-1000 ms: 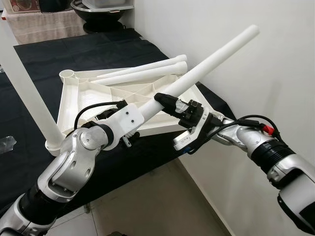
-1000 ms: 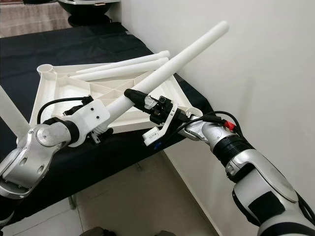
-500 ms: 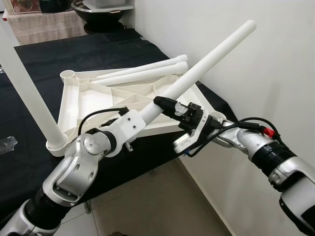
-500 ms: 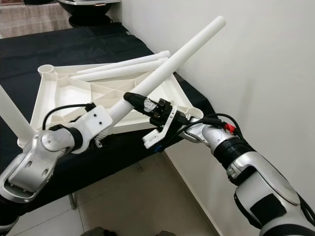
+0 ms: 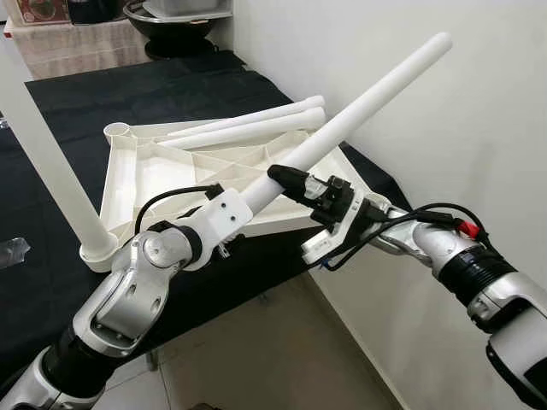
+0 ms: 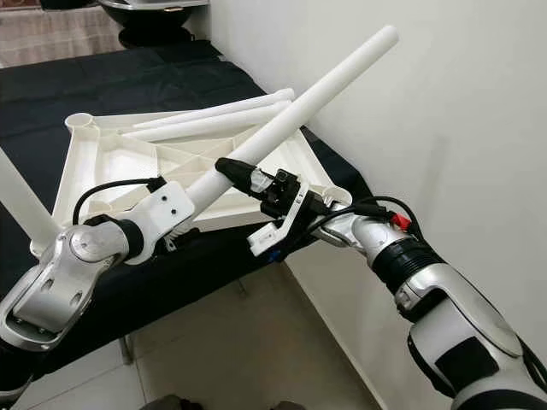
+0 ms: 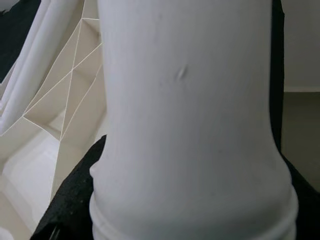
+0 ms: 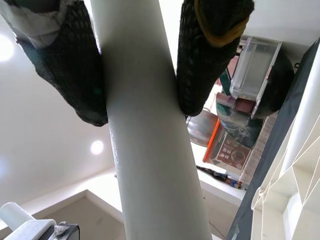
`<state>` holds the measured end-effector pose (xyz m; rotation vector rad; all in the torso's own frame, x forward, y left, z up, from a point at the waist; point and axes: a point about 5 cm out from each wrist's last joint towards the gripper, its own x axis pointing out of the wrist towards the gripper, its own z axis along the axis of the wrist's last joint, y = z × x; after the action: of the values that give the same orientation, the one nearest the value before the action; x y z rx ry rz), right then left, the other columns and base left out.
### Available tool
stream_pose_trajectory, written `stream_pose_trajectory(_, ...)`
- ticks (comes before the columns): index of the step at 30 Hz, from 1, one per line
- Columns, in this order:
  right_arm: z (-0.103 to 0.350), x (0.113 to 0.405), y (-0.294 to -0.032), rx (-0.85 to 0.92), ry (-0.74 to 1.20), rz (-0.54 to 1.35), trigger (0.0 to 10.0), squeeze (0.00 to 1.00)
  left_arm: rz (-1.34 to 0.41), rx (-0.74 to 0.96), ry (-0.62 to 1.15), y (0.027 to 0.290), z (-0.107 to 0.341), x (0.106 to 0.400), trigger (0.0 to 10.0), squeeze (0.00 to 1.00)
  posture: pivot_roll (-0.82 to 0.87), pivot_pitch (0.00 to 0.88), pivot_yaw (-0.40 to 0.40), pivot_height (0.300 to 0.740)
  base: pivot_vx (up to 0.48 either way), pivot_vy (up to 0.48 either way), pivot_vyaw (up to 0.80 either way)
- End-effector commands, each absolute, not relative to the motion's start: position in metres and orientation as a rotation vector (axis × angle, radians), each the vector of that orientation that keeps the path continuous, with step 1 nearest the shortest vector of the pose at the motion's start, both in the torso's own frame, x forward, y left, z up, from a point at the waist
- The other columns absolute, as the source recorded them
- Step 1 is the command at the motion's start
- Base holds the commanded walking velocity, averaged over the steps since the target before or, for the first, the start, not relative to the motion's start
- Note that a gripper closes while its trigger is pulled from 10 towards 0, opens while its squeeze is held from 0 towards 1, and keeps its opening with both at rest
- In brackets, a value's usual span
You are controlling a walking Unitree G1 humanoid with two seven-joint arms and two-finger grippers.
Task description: Building children table
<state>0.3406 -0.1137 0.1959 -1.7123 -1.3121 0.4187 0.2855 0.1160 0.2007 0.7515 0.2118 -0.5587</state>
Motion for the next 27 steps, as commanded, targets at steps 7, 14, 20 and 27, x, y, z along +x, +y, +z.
stream_pose_trajectory(7,0.229,0.332,-0.095,-1.404,-1.397,0.369,10.0,1.0,-0.547,0.785,0.235,0.113,0.186,0.286,10.0,0.0,-0.03,0.024,-0.053,0.74,0.0,0.0,0.0)
stream_pose_trajectory(14,0.238,0.33,-0.093,-1.437,-1.484,0.316,10.0,0.0,-0.52,0.791,0.233,0.116,0.185,0.287,10.0,0.0,-0.02,0.026,-0.052,0.74,0.0,0.0,0.0)
stream_pose_trajectory(20,0.238,0.327,-0.095,-1.392,-1.481,0.33,10.0,0.0,-0.498,0.786,0.228,0.118,0.187,0.288,10.0,0.0,-0.02,0.031,-0.054,0.74,0.0,0.0,0.0)
stream_pose_trajectory(27,0.24,0.326,-0.112,-1.395,-1.437,0.293,10.0,0.0,-0.419,0.773,0.216,0.128,0.191,0.295,10.0,0.0,-0.03,0.037,-0.049,0.74,0.0,0.0,0.0)
